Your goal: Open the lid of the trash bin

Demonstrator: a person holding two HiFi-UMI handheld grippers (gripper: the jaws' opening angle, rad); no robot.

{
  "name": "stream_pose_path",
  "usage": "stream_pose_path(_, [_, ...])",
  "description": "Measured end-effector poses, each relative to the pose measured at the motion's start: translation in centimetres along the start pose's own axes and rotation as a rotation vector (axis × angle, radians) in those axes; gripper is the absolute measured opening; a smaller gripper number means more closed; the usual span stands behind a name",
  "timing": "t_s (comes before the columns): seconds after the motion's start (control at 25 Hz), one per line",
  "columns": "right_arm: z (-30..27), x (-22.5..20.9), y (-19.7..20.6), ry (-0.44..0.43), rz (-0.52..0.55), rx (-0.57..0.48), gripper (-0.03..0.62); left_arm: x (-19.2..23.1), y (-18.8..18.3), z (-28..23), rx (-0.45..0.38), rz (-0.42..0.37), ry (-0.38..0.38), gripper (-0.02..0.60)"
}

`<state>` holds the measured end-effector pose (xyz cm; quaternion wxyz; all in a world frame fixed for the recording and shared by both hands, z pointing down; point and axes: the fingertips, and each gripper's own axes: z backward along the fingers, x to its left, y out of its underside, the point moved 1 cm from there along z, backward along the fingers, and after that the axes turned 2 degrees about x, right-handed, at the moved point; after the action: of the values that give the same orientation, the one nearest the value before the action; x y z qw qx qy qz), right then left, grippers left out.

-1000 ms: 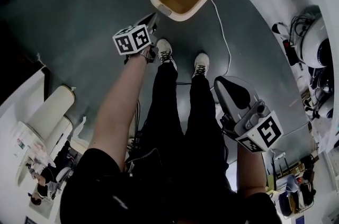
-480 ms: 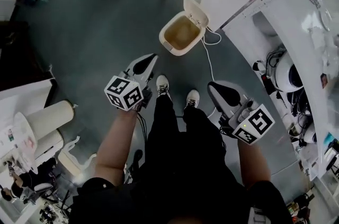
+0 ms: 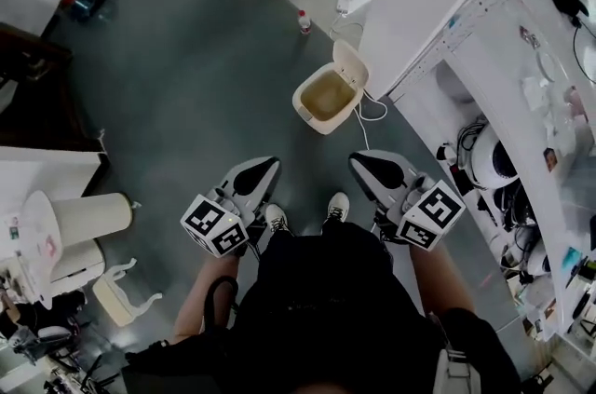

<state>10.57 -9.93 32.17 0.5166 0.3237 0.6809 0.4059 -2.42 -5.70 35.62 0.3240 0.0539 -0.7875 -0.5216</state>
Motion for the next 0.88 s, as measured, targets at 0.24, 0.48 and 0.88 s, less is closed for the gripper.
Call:
stream_pose_path(0.24, [-1.9,5.5,-0.8,0.016,0.019,-0.020,0.009,-1.9,-1.2,5.1,-0.038,0.047,0.098,0.000])
stream_pose_path(0.48, [-3.8,10.7,0.3,0.074,0.023,-0.057,0.009,-2.4,-0.9,9.7,-0.015,0.030,0.205,0.000])
stream_pose_path(0.88, [-6.3,18.9,4.2,0.127,-0.024,-0.074,0.009,-4.2,0.2,15.6,0.040,-0.024,0.347,0.000])
